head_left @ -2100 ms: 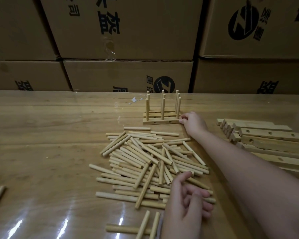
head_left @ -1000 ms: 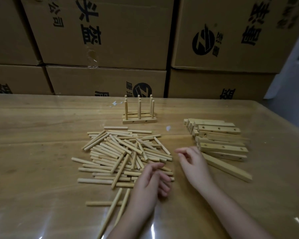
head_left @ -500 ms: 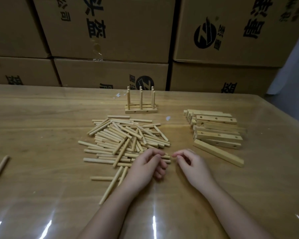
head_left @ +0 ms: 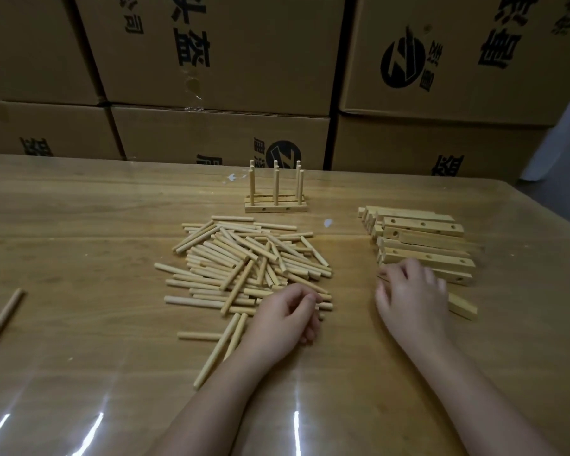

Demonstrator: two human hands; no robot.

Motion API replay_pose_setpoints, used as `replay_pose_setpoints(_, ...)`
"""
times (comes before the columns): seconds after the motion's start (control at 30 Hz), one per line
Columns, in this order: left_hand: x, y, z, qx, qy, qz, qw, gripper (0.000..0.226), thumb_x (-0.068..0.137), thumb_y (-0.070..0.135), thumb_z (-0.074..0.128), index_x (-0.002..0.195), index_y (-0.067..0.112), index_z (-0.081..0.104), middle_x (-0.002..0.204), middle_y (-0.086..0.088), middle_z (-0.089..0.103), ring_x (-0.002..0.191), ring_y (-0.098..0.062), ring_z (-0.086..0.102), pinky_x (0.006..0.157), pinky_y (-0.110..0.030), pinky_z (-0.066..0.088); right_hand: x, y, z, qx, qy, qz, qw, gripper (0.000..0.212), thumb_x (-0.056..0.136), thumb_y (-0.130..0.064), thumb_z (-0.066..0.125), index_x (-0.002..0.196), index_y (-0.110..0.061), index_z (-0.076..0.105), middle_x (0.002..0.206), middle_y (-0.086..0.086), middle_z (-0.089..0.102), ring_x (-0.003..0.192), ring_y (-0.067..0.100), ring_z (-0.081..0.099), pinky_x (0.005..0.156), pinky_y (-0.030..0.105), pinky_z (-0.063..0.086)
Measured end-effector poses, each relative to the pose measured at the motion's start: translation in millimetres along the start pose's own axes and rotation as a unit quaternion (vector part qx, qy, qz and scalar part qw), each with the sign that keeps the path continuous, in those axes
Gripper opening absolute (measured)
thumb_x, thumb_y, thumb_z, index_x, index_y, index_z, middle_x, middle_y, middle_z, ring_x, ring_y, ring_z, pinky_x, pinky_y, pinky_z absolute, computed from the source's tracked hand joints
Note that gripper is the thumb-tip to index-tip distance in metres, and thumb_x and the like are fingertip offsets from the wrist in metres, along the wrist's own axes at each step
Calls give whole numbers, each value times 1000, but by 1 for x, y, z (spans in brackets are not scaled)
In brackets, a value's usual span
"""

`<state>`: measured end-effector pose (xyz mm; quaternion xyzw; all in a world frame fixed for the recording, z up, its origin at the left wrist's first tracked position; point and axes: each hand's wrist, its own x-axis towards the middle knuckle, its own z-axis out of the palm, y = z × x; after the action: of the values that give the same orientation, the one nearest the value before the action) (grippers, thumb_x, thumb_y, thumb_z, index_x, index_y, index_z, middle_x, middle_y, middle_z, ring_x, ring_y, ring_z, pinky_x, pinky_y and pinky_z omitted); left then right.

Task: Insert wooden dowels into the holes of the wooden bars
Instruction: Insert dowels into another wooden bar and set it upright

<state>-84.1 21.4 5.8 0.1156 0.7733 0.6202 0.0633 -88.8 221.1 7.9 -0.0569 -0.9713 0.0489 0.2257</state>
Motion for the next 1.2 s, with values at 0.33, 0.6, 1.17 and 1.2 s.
replay_pose_setpoints(0.33,-1,1,0,2,-5,-1,1000,20,98,11,45,86,16,61,59,2,62,50,-11,57,48,-22,46,4,4,9,-59,-42,105,992,31,89,-39,47,117,-26,48,116,4,47,108,22,45,88,40,34)
replay_pose_setpoints(0.6,-1,4,1,0,-8,-4,1000,19,98,10,45,88,13,61,62,-3,62,50,-11,55,48,-21,45,5,-2,9,103,39,23,994,38,92,-25,52,129,-14,51,121,5,56,114,25,48,91,39,32)
replay_pose_setpoints(1.17,3,7,-11,-333,-47,-36,941,29,94,22,48,111,5,64,90,-7,72,76,-13,68,62,-22,55,-27,-42,-14,286,164,-392,859,32,86,-7,61,114,-16,51,117,1,50,104,17,54,91,23,44)
replay_pose_setpoints(1.2,3,6,-12,-342,-55,-35,937,30,92,24,50,110,4,65,92,-9,72,78,-14,68,63,-23,55,-28,-43,-14,288,156,-394,859,41,79,-2,67,114,-16,50,117,1,49,105,17,56,88,26,47)
